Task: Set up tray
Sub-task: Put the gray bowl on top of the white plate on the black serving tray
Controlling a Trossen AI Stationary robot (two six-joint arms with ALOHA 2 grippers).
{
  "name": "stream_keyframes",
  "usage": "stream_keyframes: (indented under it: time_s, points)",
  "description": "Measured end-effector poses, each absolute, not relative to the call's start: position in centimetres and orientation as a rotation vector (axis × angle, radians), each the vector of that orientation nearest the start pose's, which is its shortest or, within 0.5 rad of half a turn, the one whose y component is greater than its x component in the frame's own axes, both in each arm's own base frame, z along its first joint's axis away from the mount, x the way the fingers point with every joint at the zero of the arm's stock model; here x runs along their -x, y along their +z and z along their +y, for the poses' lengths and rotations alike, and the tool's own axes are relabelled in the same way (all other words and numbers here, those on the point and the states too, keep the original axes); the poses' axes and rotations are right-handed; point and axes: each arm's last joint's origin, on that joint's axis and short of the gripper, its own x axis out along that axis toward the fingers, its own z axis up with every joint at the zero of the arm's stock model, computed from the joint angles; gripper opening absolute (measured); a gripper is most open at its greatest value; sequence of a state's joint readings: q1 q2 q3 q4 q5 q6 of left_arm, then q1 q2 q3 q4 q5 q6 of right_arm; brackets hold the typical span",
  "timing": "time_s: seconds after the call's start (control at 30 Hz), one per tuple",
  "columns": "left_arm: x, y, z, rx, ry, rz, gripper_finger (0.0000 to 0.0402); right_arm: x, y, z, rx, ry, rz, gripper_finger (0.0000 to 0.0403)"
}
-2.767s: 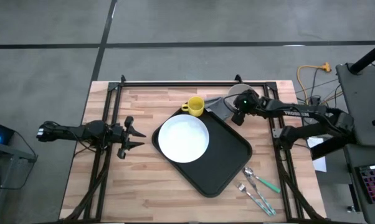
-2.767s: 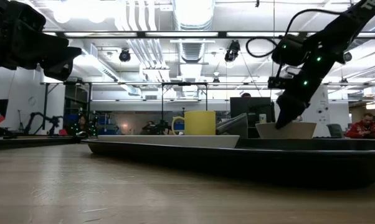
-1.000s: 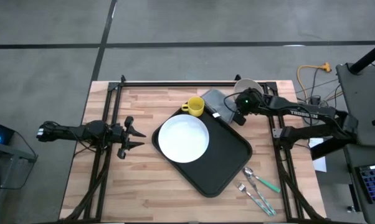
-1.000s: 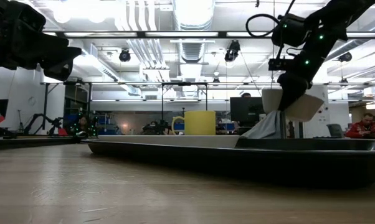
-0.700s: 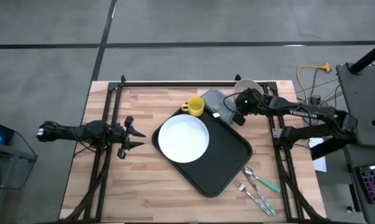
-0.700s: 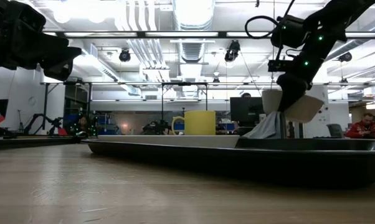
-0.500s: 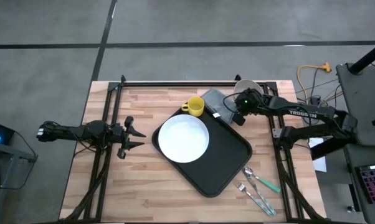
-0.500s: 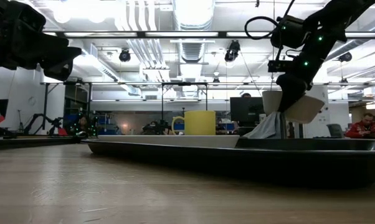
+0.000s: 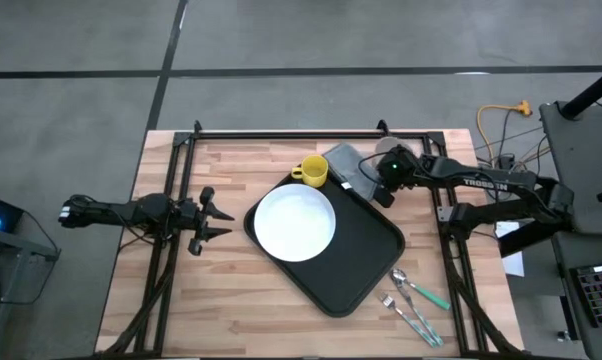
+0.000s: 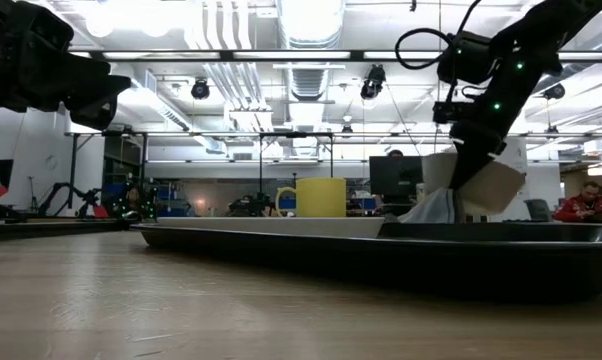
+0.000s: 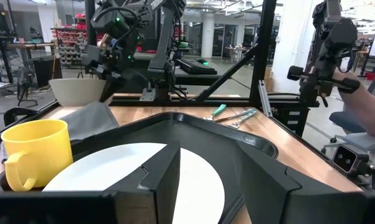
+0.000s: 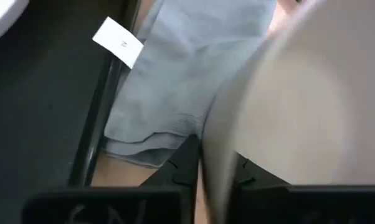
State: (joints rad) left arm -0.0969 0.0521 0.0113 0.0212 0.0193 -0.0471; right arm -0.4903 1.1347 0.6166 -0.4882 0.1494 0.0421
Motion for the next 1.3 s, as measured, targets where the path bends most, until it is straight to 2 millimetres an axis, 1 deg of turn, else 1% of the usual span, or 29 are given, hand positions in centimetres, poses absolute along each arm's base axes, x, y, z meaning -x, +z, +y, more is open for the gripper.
stream_keyframes:
  time_s: [0.1, 0.27, 0.5, 0.57, 0.77, 0.9, 1.3]
  points:
    - [-10.0, 16.5, -1.0, 0.046, -0.116, 0.022, 0.0136, -17.6, 19.1, -9.9, -0.203, -0.609, 0.998, 0.004]
    - [-10.0, 16.5, -1.0, 0.046, -0.116, 0.022, 0.0136, -17.6, 18.7, -9.7, -0.225, -0.548, 1.002, 0.0062]
    - [-10.0, 16.5, -1.0, 0.046, -0.116, 0.022, 0.0136, -17.4, 18.4, -9.8, -0.195, -0.606, 1.002, 0.0093]
    - [-10.0, 16.5, -1.0, 0.046, -0.116, 0.022, 0.0136, -17.4, 18.4, -9.8, -0.196, -0.603, 1.007, 0.0093]
    - [-10.0, 16.5, -1.0, 0.046, -0.116, 0.022, 0.0136, -17.0, 18.1, -9.5, -0.218, -0.576, 1.069, 0.0069]
    - [-10.0, 16.5, -1.0, 0.046, -0.116, 0.023, 0.0136, -16.7, 17.9, -9.4, -0.224, -0.572, 1.105, 0.006]
    - [-10.0, 16.5, -1.0, 0.046, -0.116, 0.022, 0.0136, -16.6, 17.7, -9.3, -0.23, -0.573, 1.105, 0.0058]
